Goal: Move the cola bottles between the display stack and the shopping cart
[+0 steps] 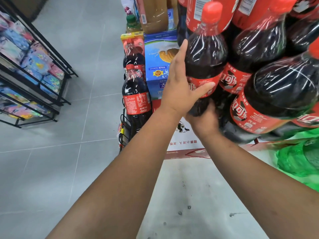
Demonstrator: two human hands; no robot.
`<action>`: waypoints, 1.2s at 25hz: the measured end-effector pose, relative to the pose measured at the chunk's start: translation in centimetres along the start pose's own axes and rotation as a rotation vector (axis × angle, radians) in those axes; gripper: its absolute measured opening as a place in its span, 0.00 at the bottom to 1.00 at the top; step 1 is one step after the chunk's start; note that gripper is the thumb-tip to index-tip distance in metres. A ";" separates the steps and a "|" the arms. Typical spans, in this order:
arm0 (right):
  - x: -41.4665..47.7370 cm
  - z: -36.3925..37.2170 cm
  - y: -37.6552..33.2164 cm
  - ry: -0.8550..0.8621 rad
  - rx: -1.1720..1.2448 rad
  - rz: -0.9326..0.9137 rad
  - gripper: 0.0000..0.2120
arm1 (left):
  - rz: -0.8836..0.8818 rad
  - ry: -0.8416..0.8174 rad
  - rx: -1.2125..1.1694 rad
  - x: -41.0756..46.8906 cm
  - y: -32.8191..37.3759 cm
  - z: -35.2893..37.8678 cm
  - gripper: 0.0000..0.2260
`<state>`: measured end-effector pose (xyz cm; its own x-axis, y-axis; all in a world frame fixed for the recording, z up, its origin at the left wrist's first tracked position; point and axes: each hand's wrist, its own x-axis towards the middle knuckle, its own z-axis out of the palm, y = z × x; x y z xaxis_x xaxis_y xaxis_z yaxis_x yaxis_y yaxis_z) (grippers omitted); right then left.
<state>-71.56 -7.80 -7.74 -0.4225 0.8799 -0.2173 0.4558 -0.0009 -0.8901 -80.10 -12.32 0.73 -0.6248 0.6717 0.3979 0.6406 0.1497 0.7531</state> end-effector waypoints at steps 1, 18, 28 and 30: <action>-0.5 -0.4 0.0 -0.029 -0.057 -0.013 0.51 | -0.003 -0.049 0.041 -0.5 0.0 -0.8 0.49; -16.4 -14.8 0.7 -0.157 -0.527 -0.399 0.32 | 0.026 -0.406 0.340 -16.4 9.2 -6.9 0.33; -24.1 -29.0 7.2 0.079 -0.642 -0.321 0.31 | 0.284 -0.597 0.349 -22.5 19.1 1.4 0.31; -26.4 -32.7 9.1 0.131 -0.643 -0.288 0.32 | 0.346 -0.636 0.339 -24.5 22.1 3.6 0.32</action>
<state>-30.59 -15.53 3.00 -0.5161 0.8531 0.0763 0.7288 0.4842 -0.4841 -49.00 -22.85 5.76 -0.0567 0.9901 0.1280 0.9164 0.0007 0.4003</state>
